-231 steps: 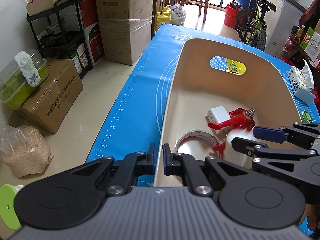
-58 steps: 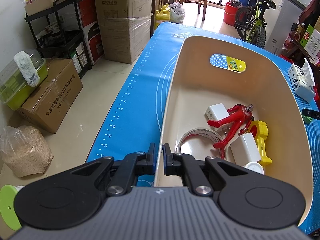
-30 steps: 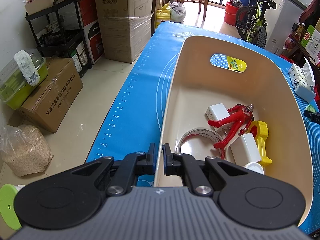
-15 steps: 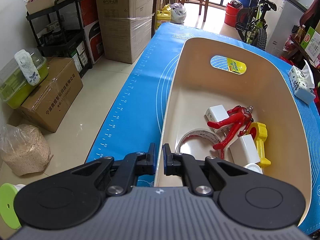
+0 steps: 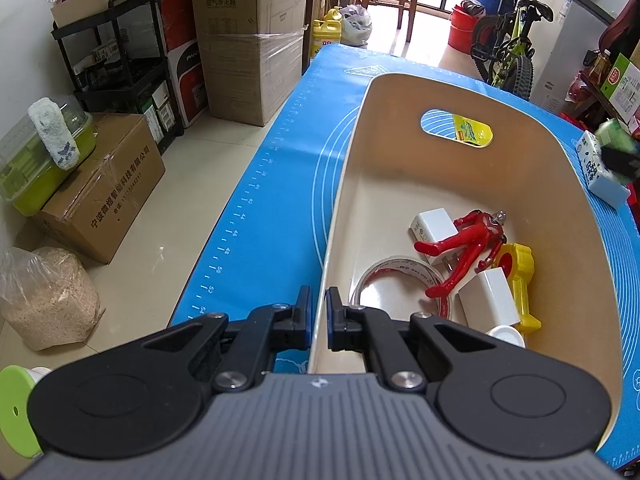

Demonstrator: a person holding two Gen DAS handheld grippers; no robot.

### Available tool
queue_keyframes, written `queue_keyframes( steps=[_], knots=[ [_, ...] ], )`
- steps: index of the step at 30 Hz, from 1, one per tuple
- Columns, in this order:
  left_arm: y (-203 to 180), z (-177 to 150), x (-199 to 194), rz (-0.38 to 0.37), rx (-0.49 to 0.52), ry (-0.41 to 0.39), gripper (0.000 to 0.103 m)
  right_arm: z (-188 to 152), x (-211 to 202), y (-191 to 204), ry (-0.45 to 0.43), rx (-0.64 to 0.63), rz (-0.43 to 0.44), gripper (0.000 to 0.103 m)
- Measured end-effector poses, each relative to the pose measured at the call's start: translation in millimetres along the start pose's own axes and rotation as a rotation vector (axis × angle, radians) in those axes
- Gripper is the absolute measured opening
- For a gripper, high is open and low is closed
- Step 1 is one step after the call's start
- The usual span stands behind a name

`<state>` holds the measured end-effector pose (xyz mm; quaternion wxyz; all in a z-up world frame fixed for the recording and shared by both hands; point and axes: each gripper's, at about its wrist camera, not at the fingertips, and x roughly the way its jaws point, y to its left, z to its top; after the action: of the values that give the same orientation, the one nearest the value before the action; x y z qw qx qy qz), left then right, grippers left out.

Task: Organize rigid objects
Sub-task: 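Carry the green tin with the right tool and release it into the basket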

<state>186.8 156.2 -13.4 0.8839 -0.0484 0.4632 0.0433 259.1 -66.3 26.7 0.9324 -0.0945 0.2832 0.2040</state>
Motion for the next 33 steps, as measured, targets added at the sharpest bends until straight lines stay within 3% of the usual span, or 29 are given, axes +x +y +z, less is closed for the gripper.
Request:
queue_keyframes(
  steps=[10,21,22,29,33],
  knots=[
    [-1,-1,0,0.003,0.002,-0.002,0.008,-21,40,73,0.151,-0.14,0.134,0.055],
    [-1,-1,1,0.003,0.002,-0.003,0.008,-31,64,86,0.341,-0.193,0.154,0.055],
    [-1,-1,0,0.003,0.001,-0.003,0.008,-31,64,86,0.339,-0.193,0.156,0.055],
    [0,-1,0,-0.001,-0.003,-0.003,0.008,-22,43,75,0.253,-0.132,0.189,0.079],
    [-1,0,-1,0.0,-0.001,-0.003,0.008,-14,18,51,0.178,-0.048,0.187,0.084]
  ],
)
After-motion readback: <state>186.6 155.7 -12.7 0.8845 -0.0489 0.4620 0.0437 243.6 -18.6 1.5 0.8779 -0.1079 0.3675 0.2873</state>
